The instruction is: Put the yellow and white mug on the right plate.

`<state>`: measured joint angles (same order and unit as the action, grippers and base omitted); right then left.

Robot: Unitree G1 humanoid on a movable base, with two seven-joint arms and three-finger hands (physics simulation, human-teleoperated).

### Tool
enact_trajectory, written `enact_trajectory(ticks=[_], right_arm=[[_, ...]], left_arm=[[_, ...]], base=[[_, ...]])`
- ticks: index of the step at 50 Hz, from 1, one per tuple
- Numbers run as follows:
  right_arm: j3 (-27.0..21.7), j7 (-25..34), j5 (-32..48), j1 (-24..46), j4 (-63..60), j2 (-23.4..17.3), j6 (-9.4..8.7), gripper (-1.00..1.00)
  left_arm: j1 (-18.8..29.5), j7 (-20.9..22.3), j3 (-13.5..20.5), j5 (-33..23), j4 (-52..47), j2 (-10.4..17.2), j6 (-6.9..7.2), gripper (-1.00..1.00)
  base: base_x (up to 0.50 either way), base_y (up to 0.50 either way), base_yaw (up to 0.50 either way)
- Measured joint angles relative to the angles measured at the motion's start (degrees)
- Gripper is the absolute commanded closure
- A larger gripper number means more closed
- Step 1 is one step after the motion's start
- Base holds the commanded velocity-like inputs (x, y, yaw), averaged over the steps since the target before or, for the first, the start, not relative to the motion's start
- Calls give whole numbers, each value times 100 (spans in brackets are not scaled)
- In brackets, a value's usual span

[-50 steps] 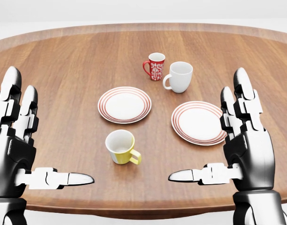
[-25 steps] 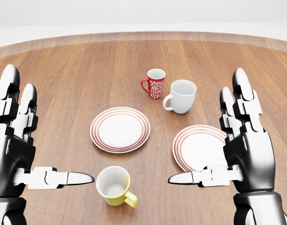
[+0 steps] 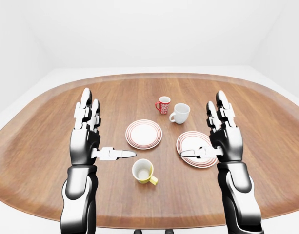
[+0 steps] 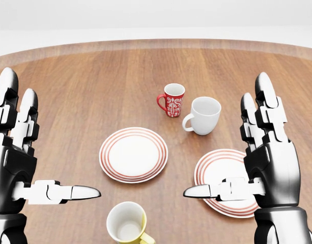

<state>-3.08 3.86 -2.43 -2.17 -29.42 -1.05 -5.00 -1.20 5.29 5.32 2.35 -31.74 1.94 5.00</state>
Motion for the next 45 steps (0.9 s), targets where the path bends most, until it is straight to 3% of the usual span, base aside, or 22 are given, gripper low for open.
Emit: enact_trajectory(ticks=[12,23,45], right_arm=[[-37,-38,-59,31,7,-5,0,-100],[-62,-1,-114,41,-13,-21,0,-100],[70,-43,189,94,-14,-35,0,-100]], left_arm=[[-5,0,-5,8,-11,-2,0,-100],[0,0,4,24,-29,0,0,-100],[155,36,192,105,-114,95,0,-100]], base=[[0,0,0],[49,0,0],[0,0,0]])
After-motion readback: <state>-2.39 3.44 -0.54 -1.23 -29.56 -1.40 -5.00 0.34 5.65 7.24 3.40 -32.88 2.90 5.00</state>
